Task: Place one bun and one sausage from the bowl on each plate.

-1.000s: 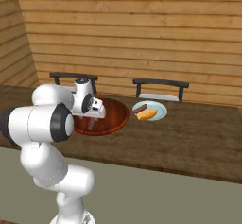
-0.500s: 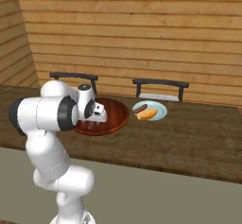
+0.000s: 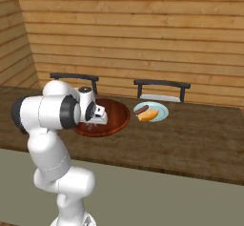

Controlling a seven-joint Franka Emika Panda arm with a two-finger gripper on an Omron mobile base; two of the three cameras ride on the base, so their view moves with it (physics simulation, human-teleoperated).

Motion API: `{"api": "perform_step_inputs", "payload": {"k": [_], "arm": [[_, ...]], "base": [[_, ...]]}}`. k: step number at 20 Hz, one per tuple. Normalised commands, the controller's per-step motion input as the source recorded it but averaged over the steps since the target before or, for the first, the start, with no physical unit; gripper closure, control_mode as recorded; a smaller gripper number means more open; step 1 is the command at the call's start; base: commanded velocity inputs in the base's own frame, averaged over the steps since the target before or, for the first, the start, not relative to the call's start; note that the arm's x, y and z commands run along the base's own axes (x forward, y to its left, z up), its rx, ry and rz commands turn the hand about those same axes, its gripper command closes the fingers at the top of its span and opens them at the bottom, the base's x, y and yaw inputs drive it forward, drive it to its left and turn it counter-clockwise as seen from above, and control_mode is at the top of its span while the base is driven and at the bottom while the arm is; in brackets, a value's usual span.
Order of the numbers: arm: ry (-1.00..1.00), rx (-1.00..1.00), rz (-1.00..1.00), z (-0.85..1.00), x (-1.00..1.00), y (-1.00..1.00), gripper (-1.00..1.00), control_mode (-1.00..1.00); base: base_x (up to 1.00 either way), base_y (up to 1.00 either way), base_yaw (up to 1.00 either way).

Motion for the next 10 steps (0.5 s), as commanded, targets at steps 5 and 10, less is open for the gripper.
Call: {"api": "perform_step_inputs", "payload": {"k": [5, 10], "arm": [[-0.09, 0.02, -0.01, 0.96, -0.18, 0.41, 1.00, -1.00], [-0.02, 0.07, -0.03, 0.83, 0.00, 0.99, 1.00, -1.00]], "base": [[0.00, 0.00, 0.00], [0.00, 0.00, 0.00]]}}
